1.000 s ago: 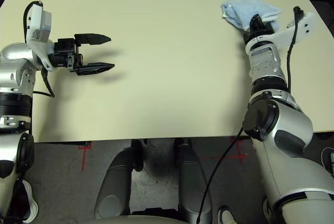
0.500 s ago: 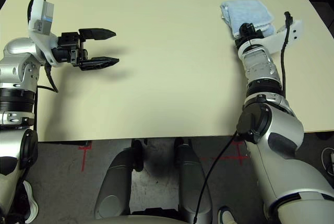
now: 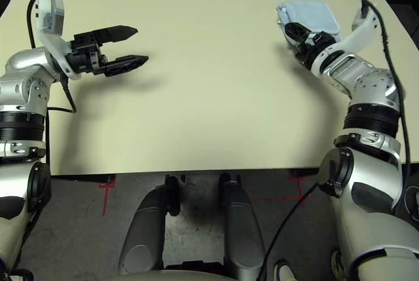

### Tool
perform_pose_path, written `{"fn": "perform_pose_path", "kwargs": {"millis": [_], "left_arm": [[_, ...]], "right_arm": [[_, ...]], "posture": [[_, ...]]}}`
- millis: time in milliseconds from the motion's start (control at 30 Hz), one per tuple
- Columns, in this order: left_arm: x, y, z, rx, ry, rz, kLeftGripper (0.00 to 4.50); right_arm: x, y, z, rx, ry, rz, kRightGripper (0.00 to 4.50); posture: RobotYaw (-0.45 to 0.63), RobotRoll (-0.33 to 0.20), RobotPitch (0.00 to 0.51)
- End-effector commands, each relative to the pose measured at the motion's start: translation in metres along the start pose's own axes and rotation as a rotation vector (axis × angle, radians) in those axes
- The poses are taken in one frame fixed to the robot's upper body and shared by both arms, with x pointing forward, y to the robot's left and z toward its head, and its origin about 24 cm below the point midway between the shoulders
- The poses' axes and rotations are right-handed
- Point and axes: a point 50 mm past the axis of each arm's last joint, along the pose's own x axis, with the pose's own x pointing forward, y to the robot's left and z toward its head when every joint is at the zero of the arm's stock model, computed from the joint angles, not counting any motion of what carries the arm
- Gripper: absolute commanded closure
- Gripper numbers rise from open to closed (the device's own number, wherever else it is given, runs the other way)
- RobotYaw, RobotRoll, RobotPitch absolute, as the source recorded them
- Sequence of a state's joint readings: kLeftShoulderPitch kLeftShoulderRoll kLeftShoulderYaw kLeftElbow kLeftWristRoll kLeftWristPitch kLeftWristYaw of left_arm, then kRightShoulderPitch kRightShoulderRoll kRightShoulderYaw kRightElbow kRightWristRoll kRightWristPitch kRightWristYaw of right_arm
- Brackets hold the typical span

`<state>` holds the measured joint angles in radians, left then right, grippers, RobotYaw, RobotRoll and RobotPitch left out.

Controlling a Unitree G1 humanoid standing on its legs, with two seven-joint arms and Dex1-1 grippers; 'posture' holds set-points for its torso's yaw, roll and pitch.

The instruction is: Fold the towel and set it aside.

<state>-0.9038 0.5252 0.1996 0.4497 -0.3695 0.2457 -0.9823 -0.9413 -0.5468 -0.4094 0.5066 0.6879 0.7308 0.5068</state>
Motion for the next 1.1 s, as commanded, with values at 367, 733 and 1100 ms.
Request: {"fn": "perform_pose_path", "kwargs": {"millis": [367, 733, 1100], "left_arm": [[-0.04, 0.049, -0.023, 0.199, -0.024, 0.922, 0.0], [-0.052, 0.06, -0.043, 0.271, -0.004, 0.977, 0.0], [-0.044, 0.054, -0.053, 0.258, 0.037, 0.91, 0.0]], "right_arm": [[0.047, 0.004, -0.027, -0.374, -0.34, -0.134, 0.02], [0.047, -0.005, -0.053, -0.51, -0.306, -0.196, 0.02], [0.034, -0.019, -0.05, -0.519, -0.309, -0.225, 0.02]], "posture": [[-0.06, 0.0, 0.285], [-0.08, 0.0, 0.298], [-0.09, 0.0, 0.296]]}}
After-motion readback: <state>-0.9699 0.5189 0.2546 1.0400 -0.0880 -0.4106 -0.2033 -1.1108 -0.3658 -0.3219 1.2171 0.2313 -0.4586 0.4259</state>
